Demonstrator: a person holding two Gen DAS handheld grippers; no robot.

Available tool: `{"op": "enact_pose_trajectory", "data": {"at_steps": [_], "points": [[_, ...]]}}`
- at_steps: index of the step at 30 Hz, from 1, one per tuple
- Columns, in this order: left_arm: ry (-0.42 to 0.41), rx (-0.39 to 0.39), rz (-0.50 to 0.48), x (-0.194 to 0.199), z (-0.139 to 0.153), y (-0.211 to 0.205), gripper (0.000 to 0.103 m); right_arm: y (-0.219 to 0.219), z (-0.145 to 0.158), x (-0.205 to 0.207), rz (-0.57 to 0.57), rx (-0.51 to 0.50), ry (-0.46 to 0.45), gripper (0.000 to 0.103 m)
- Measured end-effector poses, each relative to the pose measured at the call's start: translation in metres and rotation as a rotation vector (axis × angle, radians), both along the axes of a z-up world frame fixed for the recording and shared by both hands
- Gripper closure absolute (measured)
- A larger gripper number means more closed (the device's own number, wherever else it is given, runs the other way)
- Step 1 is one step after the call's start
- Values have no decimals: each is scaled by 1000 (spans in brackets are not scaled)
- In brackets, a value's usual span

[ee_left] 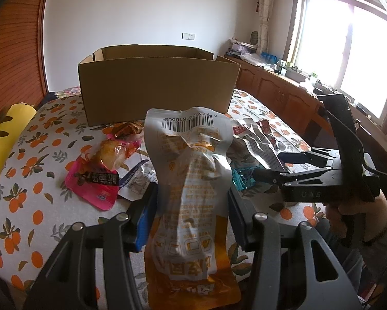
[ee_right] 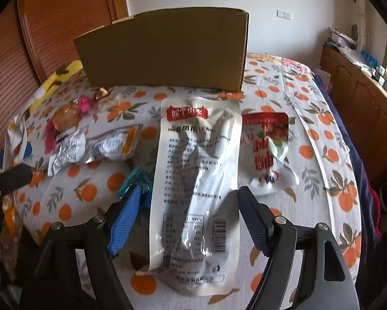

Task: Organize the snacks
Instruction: 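Lift the orange pouch with the left tool while the right tool lifts the white packet, then lower both packets into the cardboard box and open both tools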

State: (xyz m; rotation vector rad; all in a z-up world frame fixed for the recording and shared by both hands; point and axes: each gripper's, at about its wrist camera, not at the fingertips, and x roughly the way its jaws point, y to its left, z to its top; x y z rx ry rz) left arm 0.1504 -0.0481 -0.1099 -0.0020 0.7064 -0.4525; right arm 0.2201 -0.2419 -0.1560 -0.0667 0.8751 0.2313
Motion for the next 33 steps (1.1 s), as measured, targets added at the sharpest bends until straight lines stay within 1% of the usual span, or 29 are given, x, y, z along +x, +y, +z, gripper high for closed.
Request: {"op": "enact_pose_trajectory", "data": {"at_steps": [3,4,6,7,8,12,19,23,33], "points": [[0,0,0,0,0,0,52,-3,-1,1,-1,19,20,30],[0,1,0,0,1,0,52,-6,-1,1,-5,34,24,38],[-2,-1,1,-1,1,0,52,-10,1,1,-9,64,28,39],[-3,-1,2,0,1,0,52,-11,2,0,-8,74,27,43],[-3,-2,3,0,2,0,52,-11,3,-1,-5,76,21,49],[0,0,1,-1,2,0,52,-11,16,-8,2,86,-24,52],[-20,2,-4,-1,11,1,52,-7,46,-17,20,95,-108,53],[-58,11,-9,2,28,1,52,-1,64,-14,43,98,-137,53],[-151,30,-13,39,69,2,52,9,98,12,78,119,-206,53]]}}
